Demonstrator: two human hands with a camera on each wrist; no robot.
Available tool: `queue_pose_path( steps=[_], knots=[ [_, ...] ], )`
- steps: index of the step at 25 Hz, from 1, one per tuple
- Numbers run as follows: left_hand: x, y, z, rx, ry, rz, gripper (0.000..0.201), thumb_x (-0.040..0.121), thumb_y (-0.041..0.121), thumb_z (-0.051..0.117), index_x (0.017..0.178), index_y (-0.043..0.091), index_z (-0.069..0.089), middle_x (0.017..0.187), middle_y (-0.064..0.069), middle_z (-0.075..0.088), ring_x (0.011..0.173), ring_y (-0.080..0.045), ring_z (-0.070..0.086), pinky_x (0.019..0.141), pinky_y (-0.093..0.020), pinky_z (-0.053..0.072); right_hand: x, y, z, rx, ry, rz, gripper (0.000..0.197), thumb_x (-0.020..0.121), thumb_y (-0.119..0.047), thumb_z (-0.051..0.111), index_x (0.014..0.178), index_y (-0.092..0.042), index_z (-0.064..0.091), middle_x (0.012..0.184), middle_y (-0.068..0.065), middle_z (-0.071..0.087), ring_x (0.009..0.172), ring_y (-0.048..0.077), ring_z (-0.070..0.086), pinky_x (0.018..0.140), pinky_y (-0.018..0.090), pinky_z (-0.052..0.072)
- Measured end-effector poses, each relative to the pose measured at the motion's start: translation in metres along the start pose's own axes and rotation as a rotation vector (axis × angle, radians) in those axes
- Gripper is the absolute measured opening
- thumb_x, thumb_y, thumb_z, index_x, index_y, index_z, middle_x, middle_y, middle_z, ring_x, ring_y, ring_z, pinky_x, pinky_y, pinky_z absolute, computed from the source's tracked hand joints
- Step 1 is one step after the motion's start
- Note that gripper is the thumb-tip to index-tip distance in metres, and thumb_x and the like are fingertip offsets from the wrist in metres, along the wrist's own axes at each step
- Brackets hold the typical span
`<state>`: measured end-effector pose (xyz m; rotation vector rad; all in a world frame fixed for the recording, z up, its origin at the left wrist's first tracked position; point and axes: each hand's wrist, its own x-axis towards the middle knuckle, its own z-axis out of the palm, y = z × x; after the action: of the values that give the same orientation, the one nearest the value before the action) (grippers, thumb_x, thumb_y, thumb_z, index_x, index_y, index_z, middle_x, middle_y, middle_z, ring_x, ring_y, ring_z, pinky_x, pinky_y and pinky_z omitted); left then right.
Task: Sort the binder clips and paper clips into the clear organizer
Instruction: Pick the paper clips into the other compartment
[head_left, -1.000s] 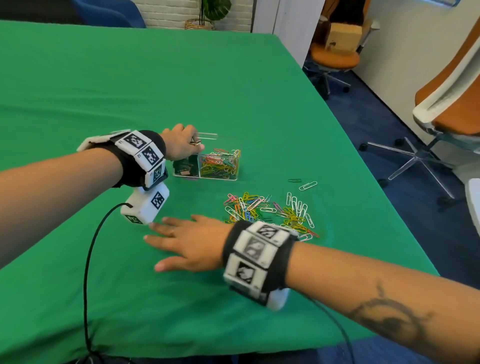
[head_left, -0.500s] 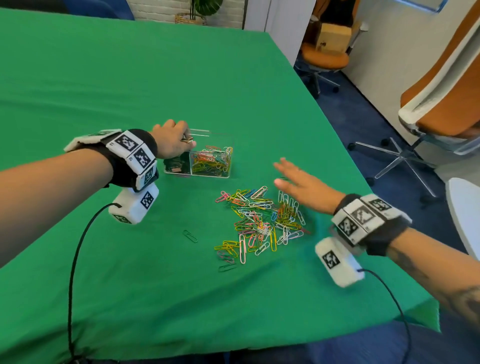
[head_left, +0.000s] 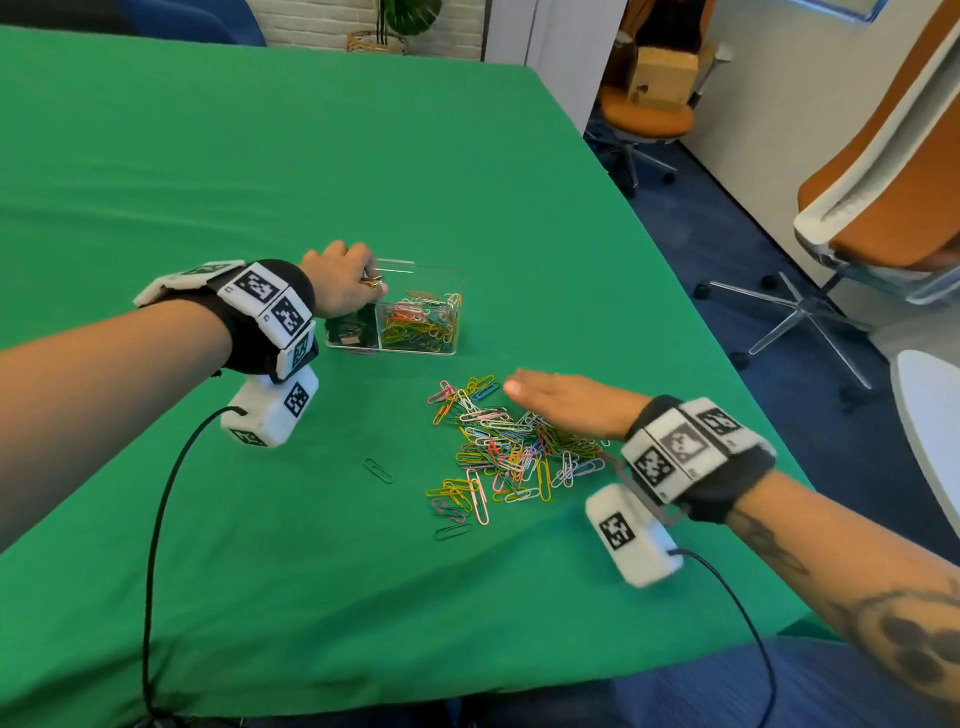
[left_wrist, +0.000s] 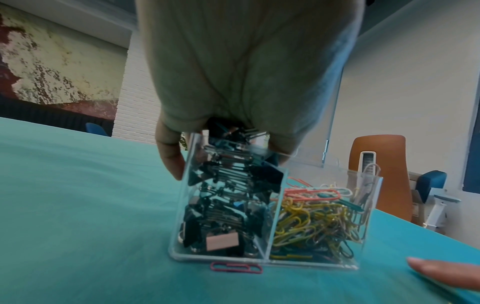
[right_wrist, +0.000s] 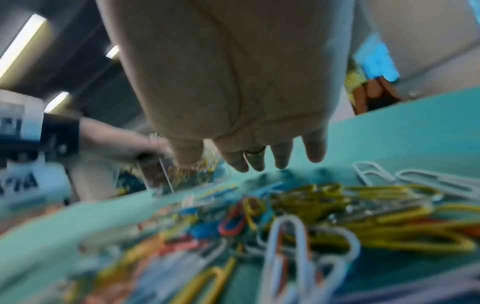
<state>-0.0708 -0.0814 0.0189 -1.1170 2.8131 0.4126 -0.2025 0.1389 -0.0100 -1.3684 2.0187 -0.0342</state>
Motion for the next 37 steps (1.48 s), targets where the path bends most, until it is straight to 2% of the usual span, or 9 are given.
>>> queue_pose_path(
  steps=[4, 10, 16, 19, 24, 26, 29, 33, 37],
  knots=[
    [-0.003, 0.003, -0.002, 0.004, 0.011, -0.006, 0.039, 0.095, 0.031, 0.041, 0.122, 0.003, 0.041, 0.125, -0.023, 0.045, 0.117, -0.034, 0.044, 0.101, -0.039, 0.035, 0.035, -0.016, 0.013, -0.224, -0.015, -0.018, 0.068, 0.096, -0.051, 0.026, 0.15, -0.016, 0.004, 0.159, 0.004, -0.008, 0.147, 0.025, -0.007, 0.12, 0.048, 0.008],
    [-0.001, 0.0, -0.001, -0.01, 0.003, -0.007, 0.038, 0.095, 0.032, 0.042, 0.122, 0.005, 0.041, 0.125, -0.021, 0.045, 0.116, -0.033, 0.045, 0.1, -0.037, 0.035, 0.01, -0.004, -0.004, -0.141, -0.077, -0.194, 0.062, 0.095, -0.04, 0.044, 0.148, -0.019, 0.022, 0.159, -0.002, 0.008, 0.147, 0.015, 0.007, 0.119, 0.03, 0.006],
    [-0.002, -0.001, 0.001, -0.011, 0.017, -0.014, 0.038, 0.094, 0.031, 0.044, 0.122, 0.005, 0.042, 0.124, -0.021, 0.045, 0.115, -0.033, 0.046, 0.099, -0.037, 0.036, 0.014, -0.086, 0.054, -0.529, -0.027, -0.438, 0.067, 0.095, -0.048, 0.033, 0.149, -0.018, 0.009, 0.16, -0.002, 0.001, 0.148, 0.019, -0.001, 0.118, 0.049, 0.007],
    [0.0, -0.001, 0.002, -0.02, 0.022, -0.007, 0.038, 0.094, 0.031, 0.043, 0.121, 0.004, 0.041, 0.124, -0.021, 0.045, 0.114, -0.033, 0.046, 0.1, -0.037, 0.036, 0.015, -0.083, 0.065, -0.61, -0.069, -0.358, 0.068, 0.095, -0.052, 0.027, 0.15, -0.017, 0.006, 0.16, -0.003, -0.003, 0.148, 0.019, -0.004, 0.117, 0.051, 0.004],
    [0.003, -0.005, 0.004, -0.02, 0.041, 0.011, 0.036, 0.095, 0.032, 0.042, 0.12, 0.005, 0.042, 0.122, -0.021, 0.046, 0.112, -0.034, 0.047, 0.099, -0.037, 0.037, -0.013, -0.009, 0.026, -0.147, 0.149, -0.338, 0.055, 0.092, -0.046, 0.045, 0.137, -0.015, 0.044, 0.159, 0.003, 0.007, 0.148, 0.016, 0.006, 0.121, 0.036, 0.013],
    [0.004, -0.005, 0.005, -0.011, 0.046, 0.016, 0.036, 0.095, 0.032, 0.043, 0.119, 0.006, 0.042, 0.122, -0.021, 0.046, 0.112, -0.035, 0.047, 0.098, -0.038, 0.038, -0.015, 0.021, 0.02, -0.05, 0.188, -0.231, 0.081, 0.081, -0.055, 0.056, 0.147, -0.022, 0.023, 0.159, 0.004, -0.002, 0.148, 0.016, 0.002, 0.121, 0.037, 0.01],
    [0.005, -0.005, 0.006, 0.0, 0.04, 0.004, 0.036, 0.094, 0.032, 0.043, 0.119, 0.007, 0.042, 0.123, -0.021, 0.045, 0.113, -0.036, 0.046, 0.099, -0.04, 0.038, -0.007, 0.034, 0.03, -0.365, 0.033, -0.2, 0.133, 0.044, -0.089, 0.052, 0.147, -0.032, -0.011, 0.158, 0.005, -0.016, 0.147, 0.019, -0.007, 0.118, 0.049, 0.005],
    [0.005, -0.002, 0.003, 0.026, 0.007, -0.001, 0.037, 0.095, 0.033, 0.041, 0.122, 0.007, 0.041, 0.124, -0.021, 0.045, 0.113, -0.036, 0.047, 0.1, -0.04, 0.038, 0.009, 0.02, 0.033, -0.594, 0.122, -0.331, 0.123, 0.048, -0.089, 0.045, 0.148, -0.032, 0.001, 0.156, 0.006, 0.013, 0.141, 0.024, 0.018, 0.111, 0.042, 0.026],
    [0.002, 0.0, 0.0, 0.022, -0.007, -0.024, 0.038, 0.095, 0.033, 0.041, 0.123, 0.007, 0.04, 0.124, -0.021, 0.044, 0.114, -0.036, 0.046, 0.099, -0.04, 0.038, 0.011, 0.022, 0.028, -0.465, 0.169, -0.368, 0.084, 0.073, -0.069, 0.052, 0.143, -0.027, 0.032, 0.132, 0.01, 0.039, 0.119, 0.024, 0.038, 0.096, 0.037, 0.042]
  ],
)
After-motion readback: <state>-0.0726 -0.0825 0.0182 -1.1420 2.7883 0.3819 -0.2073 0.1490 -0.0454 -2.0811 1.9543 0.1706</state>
